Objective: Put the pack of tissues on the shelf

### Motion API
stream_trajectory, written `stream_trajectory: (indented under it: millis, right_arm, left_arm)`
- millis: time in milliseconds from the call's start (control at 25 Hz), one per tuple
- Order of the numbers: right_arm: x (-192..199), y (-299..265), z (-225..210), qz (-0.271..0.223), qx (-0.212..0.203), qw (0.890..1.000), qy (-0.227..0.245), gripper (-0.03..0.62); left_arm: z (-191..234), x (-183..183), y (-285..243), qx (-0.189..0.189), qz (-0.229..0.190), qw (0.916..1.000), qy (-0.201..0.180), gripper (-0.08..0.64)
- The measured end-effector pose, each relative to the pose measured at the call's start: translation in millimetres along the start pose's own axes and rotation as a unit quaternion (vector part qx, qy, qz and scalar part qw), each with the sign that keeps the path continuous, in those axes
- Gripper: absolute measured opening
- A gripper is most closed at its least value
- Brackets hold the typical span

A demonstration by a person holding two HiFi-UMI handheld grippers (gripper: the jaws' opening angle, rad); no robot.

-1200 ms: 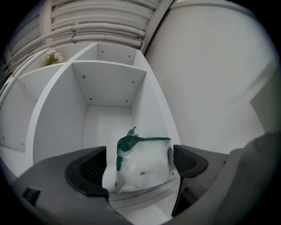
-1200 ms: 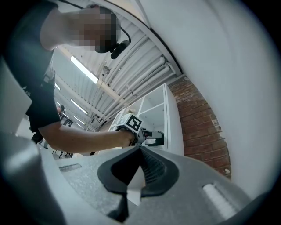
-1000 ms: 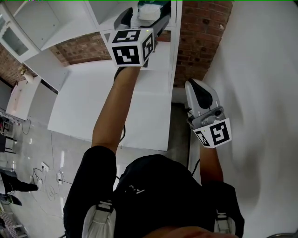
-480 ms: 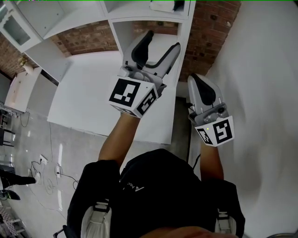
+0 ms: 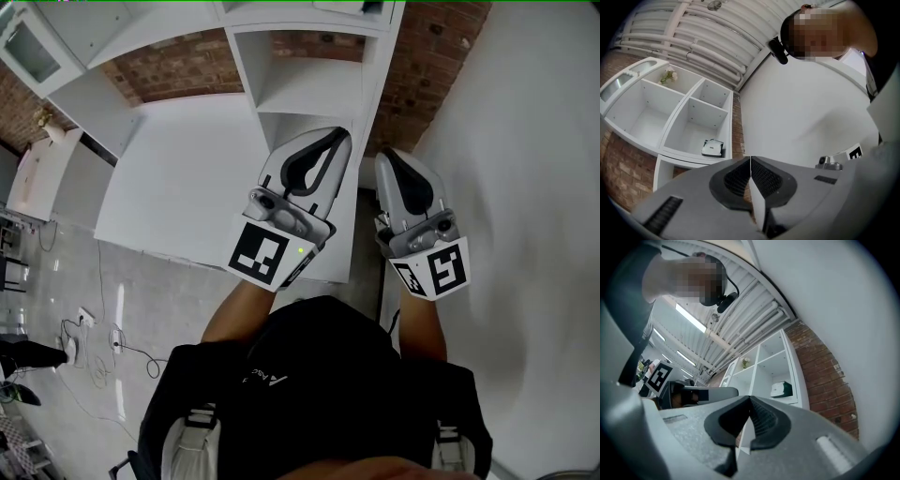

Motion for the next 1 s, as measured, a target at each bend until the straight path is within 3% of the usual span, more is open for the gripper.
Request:
stream_trajectory:
  millis: [1000]
  right_arm:
    - [0.8, -13.5, 28.9, 0.005, 0.003, 1.0, 0.023, 0.0]
  left_arm:
    - [4.8, 13.8, 26.4, 0.04, 0.013, 0.9988, 0.026, -0.002]
Point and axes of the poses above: the fingertips, and each gripper's own axes: y backward along the fingers, z to its left, x out of its underside, the point moved 5 cm from there along y, backward along the fingers, and after that the axes turned 9 degrees about y, right-handed, at the moved point
